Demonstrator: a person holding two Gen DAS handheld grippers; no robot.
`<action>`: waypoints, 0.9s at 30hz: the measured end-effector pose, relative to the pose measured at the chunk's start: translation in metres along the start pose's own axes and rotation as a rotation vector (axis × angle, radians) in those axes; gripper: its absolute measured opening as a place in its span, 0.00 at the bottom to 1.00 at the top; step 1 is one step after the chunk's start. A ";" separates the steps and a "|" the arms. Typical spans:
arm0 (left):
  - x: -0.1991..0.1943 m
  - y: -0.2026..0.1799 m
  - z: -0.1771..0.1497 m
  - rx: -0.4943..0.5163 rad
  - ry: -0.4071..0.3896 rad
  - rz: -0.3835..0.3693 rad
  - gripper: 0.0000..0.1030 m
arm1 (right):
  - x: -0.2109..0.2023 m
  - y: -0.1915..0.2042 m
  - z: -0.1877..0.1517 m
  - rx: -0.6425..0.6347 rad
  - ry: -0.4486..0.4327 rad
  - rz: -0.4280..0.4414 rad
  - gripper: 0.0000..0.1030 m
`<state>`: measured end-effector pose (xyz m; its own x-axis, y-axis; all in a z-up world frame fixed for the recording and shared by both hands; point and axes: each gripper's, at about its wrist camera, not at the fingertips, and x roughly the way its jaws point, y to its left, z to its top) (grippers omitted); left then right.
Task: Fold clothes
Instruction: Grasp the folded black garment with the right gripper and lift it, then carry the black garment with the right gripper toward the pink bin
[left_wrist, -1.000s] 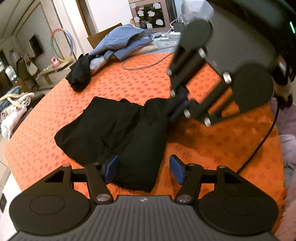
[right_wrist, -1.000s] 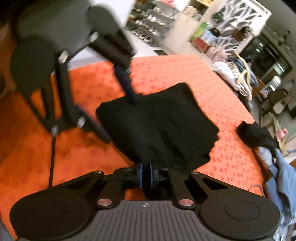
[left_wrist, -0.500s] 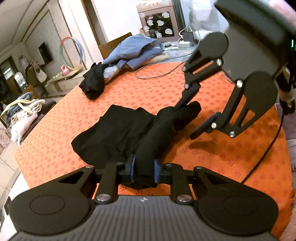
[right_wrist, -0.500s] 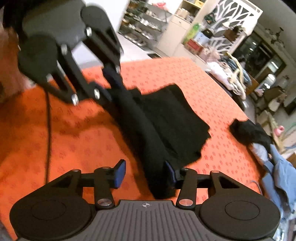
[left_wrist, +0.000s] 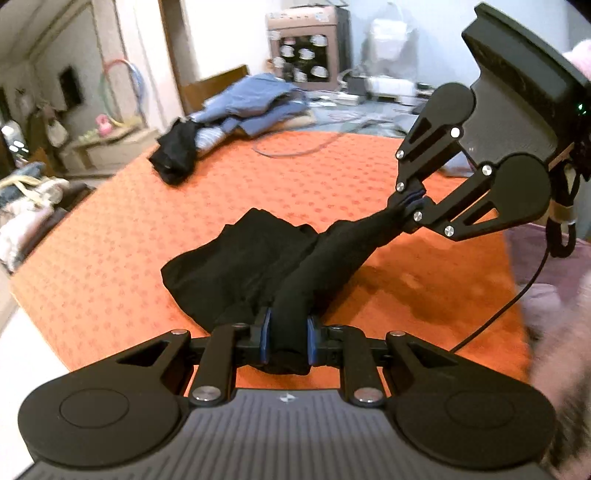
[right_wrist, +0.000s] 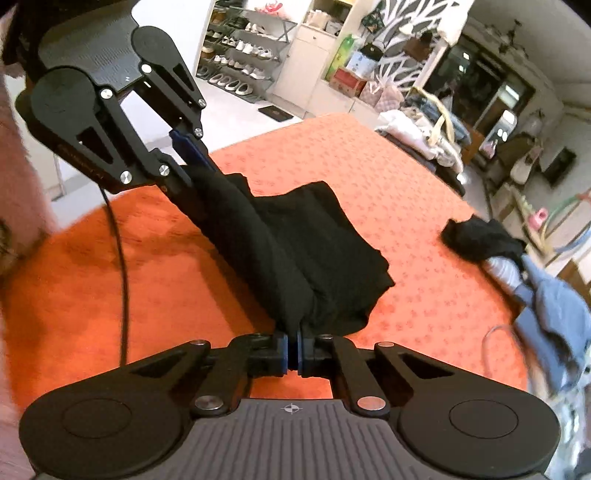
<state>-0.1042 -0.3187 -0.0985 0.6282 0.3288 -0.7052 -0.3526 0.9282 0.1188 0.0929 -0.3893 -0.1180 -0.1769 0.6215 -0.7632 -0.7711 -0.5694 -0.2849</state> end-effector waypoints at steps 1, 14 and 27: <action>-0.005 0.001 -0.003 -0.005 0.011 -0.026 0.21 | -0.005 0.006 0.001 0.024 0.011 0.020 0.07; -0.015 0.048 -0.006 -0.177 0.089 -0.216 0.21 | -0.008 0.007 0.025 0.186 0.115 0.094 0.07; 0.048 0.130 0.015 -0.407 0.138 -0.237 0.23 | 0.056 -0.068 0.043 0.368 0.196 0.064 0.08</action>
<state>-0.1092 -0.1797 -0.1063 0.6356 0.0652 -0.7692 -0.4710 0.8222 -0.3195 0.1092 -0.2921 -0.1164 -0.1396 0.4569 -0.8785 -0.9357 -0.3512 -0.0340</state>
